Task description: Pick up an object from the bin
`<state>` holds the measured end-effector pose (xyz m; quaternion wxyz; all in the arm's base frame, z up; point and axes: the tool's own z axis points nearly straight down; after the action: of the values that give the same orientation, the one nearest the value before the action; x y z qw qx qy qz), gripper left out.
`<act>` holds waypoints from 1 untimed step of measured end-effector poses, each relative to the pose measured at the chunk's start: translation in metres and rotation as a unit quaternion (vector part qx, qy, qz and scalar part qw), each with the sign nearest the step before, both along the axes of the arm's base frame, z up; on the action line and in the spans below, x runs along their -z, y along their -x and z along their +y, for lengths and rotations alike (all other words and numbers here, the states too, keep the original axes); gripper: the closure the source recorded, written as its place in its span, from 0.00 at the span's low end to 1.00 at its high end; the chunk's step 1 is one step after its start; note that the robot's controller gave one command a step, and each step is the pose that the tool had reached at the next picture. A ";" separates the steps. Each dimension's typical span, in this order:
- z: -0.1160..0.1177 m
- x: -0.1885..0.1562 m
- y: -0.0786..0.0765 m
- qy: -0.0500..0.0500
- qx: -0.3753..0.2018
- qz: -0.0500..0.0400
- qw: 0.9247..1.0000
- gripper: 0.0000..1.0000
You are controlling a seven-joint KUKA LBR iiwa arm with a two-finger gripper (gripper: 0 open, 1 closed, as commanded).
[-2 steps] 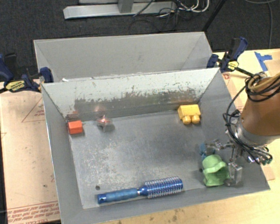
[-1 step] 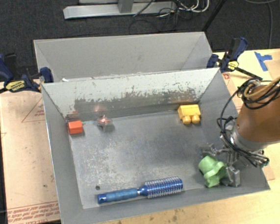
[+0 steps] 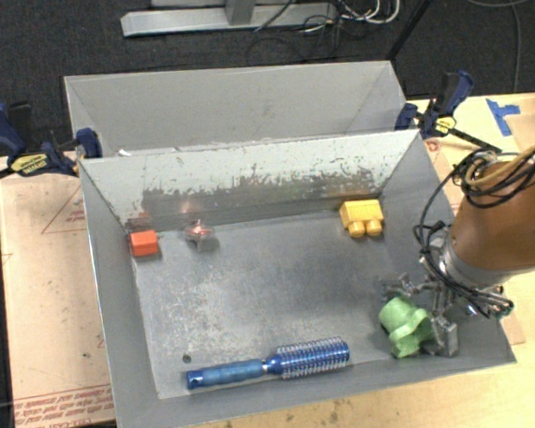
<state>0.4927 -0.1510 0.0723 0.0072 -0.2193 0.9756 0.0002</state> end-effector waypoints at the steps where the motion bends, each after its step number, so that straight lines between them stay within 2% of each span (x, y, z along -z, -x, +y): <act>1: 0.001 -0.002 -0.001 0.000 0.000 -0.002 1.000 1.00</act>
Offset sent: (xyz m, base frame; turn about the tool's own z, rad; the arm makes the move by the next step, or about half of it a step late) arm 0.0000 0.0000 0.0000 0.0000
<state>0.4937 -0.1501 0.0745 0.0090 -0.2191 0.9757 0.0003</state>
